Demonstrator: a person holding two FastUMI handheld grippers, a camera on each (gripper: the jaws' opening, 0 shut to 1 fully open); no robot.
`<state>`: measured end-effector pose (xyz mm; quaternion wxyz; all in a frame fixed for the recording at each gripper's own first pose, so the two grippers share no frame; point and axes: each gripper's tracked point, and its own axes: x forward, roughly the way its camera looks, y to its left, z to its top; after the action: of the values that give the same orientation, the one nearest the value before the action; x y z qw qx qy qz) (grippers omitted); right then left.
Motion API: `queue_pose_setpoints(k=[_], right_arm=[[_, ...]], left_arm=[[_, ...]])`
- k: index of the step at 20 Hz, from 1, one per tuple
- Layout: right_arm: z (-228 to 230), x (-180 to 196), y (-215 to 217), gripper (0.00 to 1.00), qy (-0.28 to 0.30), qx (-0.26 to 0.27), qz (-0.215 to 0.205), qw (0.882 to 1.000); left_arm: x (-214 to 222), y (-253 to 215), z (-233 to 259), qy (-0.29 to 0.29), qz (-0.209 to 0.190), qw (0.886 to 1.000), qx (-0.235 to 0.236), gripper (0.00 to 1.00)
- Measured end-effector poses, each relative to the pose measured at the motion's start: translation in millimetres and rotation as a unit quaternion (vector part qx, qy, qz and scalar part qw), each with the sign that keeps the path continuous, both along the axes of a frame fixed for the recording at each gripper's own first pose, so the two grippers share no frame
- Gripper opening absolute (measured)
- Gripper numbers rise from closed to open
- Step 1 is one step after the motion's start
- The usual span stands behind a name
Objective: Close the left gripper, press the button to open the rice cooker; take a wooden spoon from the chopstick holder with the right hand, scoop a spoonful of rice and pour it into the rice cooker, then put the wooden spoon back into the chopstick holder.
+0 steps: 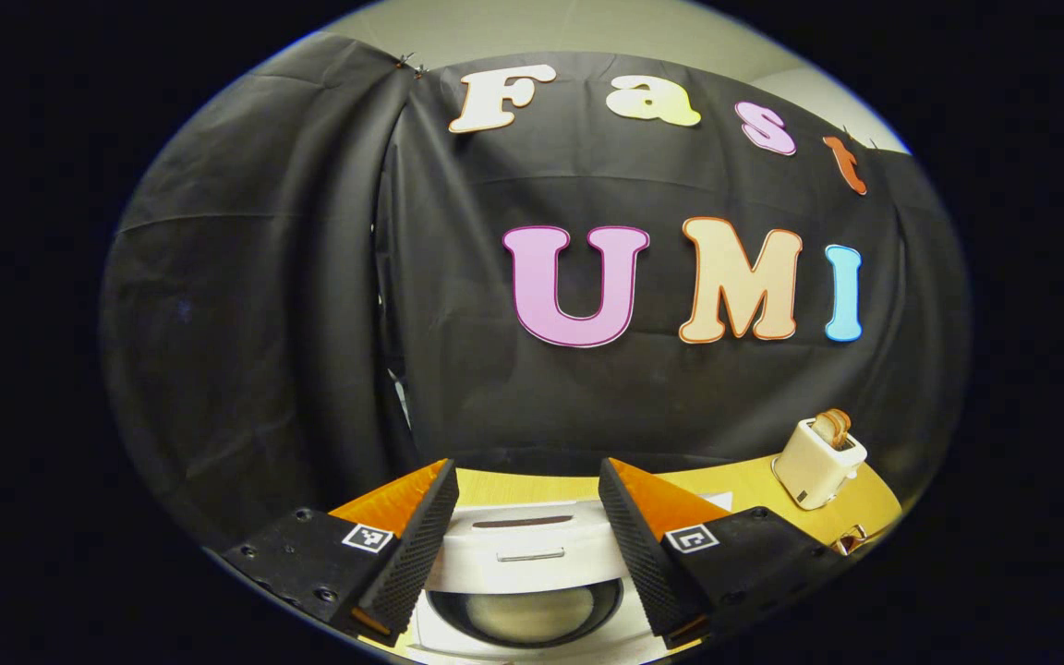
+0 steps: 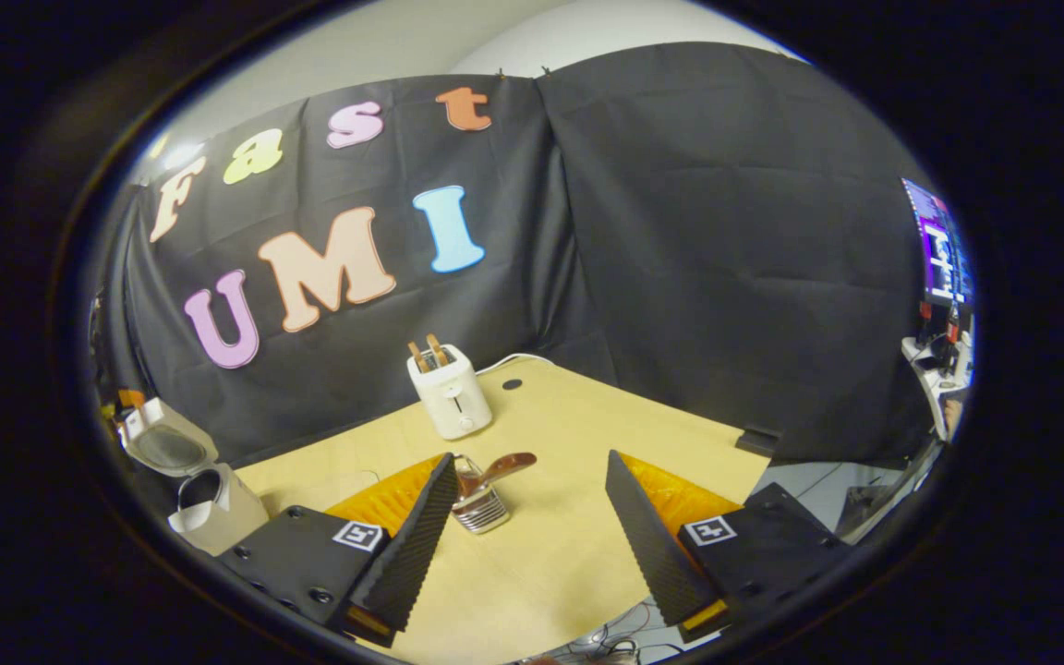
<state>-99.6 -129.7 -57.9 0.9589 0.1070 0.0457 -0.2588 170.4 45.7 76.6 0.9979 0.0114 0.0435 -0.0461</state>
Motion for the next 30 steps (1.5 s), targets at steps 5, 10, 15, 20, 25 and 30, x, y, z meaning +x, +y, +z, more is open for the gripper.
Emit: queue_pose_setpoints(k=[5,10,15,20,25,30], right_arm=[[11,12,0,1.0,-0.003,-0.008,0.021,1.0],[8,17,0,1.0,-0.002,-0.003,0.031,1.0],[10,19,-3,1.0,0.0,-0.007,0.033,0.999],[13,23,-1,1.0,-0.001,-0.01,0.038,0.999],[11,23,1,1.0,0.0,-0.008,0.04,0.999],[8,25,2,1.0,0.006,-0.009,0.046,0.999]], left_arm=[[-18,0,-21,-0.025,0.008,1.0,0.006,0.9],[-39,-1,-60,-0.019,0.015,1.0,0.005,0.91],[-50,-2,-101,-0.003,0.021,1.0,0.006,0.91],[-54,-3,-125,0.002,0.029,1.0,0.008,0.92],[-57,-3,-153,0.014,0.04,0.999,0.015,0.92],[-56,-4,-150,-0.024,0.041,0.999,0.014,0.92]])
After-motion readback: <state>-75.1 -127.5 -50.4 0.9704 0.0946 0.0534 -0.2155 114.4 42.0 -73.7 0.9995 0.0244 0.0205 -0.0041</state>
